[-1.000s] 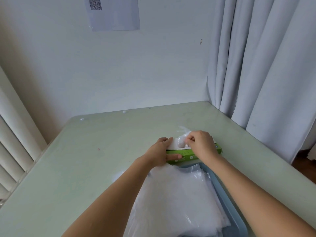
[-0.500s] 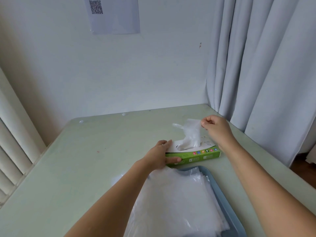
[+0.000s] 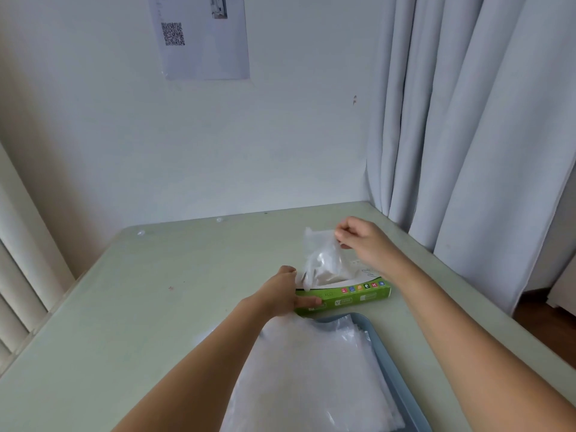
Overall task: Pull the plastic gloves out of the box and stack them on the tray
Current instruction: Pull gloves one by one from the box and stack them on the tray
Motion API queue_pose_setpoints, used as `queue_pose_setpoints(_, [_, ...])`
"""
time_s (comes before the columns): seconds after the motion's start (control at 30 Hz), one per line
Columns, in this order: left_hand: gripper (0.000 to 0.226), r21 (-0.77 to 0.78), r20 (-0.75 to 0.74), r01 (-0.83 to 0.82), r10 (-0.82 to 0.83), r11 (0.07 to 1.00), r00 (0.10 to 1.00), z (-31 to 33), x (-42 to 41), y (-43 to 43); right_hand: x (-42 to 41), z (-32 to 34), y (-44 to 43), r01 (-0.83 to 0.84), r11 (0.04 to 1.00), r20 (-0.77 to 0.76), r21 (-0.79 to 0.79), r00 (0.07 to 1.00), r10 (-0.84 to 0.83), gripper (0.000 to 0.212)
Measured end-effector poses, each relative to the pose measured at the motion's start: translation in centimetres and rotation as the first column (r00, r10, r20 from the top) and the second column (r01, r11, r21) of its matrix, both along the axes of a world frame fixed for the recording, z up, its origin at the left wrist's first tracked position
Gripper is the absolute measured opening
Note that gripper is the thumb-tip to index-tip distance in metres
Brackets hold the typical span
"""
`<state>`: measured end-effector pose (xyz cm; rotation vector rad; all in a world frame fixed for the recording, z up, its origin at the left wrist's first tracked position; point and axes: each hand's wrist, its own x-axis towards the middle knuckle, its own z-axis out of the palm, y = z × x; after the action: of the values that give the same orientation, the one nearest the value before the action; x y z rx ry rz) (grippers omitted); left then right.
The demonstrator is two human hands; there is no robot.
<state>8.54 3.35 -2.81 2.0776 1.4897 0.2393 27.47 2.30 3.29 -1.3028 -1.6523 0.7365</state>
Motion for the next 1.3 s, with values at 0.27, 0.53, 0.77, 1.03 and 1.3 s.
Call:
queue_pose_setpoints(0.27, [0.075, 0.000, 0.019, 0.064, -0.064, 0.998, 0.998, 0.3, -0.2, -0.4, 1.0, 1.8, 1.0, 0.192, 0.980, -0.316, 0.053, 0.934, -0.166, 0.021])
queue_pose_setpoints(0.53, [0.075, 0.103, 0.454, -0.263, 0.190, 0.959, 0.871, 3.7, 0.2, -1.0, 1.4, 1.3, -0.2, 0.122, 0.992, -0.300, -0.014, 0.946, -0.121, 0.020])
queue_pose_setpoints(0.77, [0.019, 0.301, 0.634, -0.310, 0.054, 0.902, 0.772, 6.4, 1.7, -2.2, 0.3, 1.6, -0.8, 0.091, 0.992, -0.043, 0.092, 0.995, -0.087, 0.022])
queue_pose_setpoints(1.03, [0.008, 0.156, 0.640, -0.337, 0.165, 0.929, 0.750, 5.5, 0.5, -1.1, 0.7, -0.9, -2.4, 0.027, 0.999, -0.118, 0.043, 0.993, -0.022, 0.051])
queue_pose_setpoints(1.3, [0.011, 0.320, 0.474, -0.273, 0.096, 0.907, 0.876, 5.7, -2.2, -0.2, 0.7, -1.9, -2.8, 0.108, 0.971, 0.016, 0.215, 0.993, -0.114, 0.022])
